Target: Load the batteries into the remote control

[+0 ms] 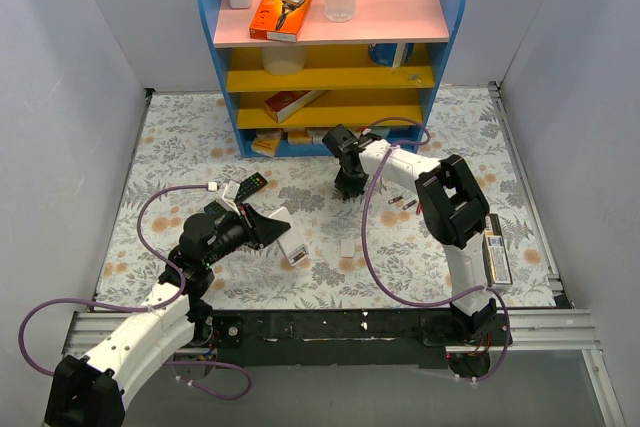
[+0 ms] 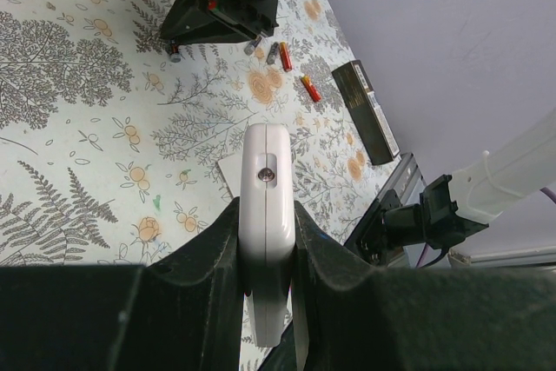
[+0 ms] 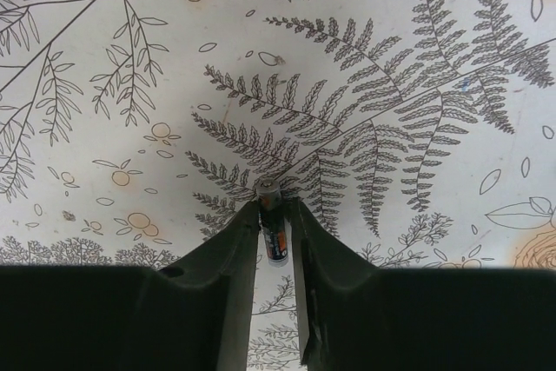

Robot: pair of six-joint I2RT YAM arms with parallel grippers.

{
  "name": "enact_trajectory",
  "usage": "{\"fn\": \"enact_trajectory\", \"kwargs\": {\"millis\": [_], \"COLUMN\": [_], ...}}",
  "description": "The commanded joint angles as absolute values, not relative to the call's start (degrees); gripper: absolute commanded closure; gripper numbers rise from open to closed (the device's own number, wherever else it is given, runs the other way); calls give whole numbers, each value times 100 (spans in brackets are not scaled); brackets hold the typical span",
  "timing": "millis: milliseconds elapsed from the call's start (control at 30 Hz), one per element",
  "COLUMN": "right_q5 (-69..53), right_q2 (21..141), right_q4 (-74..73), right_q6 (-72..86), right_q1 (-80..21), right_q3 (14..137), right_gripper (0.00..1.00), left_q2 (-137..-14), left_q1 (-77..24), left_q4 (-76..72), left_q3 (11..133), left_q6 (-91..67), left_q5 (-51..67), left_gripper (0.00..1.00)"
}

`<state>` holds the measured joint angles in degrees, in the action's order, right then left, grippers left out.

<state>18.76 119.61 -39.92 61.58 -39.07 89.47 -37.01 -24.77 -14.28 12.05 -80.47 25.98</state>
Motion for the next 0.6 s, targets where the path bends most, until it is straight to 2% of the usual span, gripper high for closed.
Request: {"fn": "enact_trajectory", "kwargs": {"millis": [0,167,233,400,567], "right_q5": [2136,2092,2092,1987,1522], "right_q2": [11945,11646,11480,10794,9643], "right_q4": [-4131,-3763,-3692,-3227,-2550], "right_q6": [5828,5318,5029,4632,4518], "right_q1": [-3894,-3894,-3902,-3929,-3981], "right_q3": [8904,8377,8253,7779,7208], "right_gripper": [73,81,88,98,99], "left_q2": [-3674,-3814,-3876,-3780,-3419], "left_q1": [-2487,-2496,-2496,-2496,-2487], "left_q4": [-1512,-1617,-1687,-2021,-2774], "left_q3": [1380,1389,1345,1187,723], "left_q6": [-7972,-8059,-8121,-8419,-8990], "left_q5": [2549,2566,2566,2261,1574], "left_gripper": [100,100,100,98,94]}}
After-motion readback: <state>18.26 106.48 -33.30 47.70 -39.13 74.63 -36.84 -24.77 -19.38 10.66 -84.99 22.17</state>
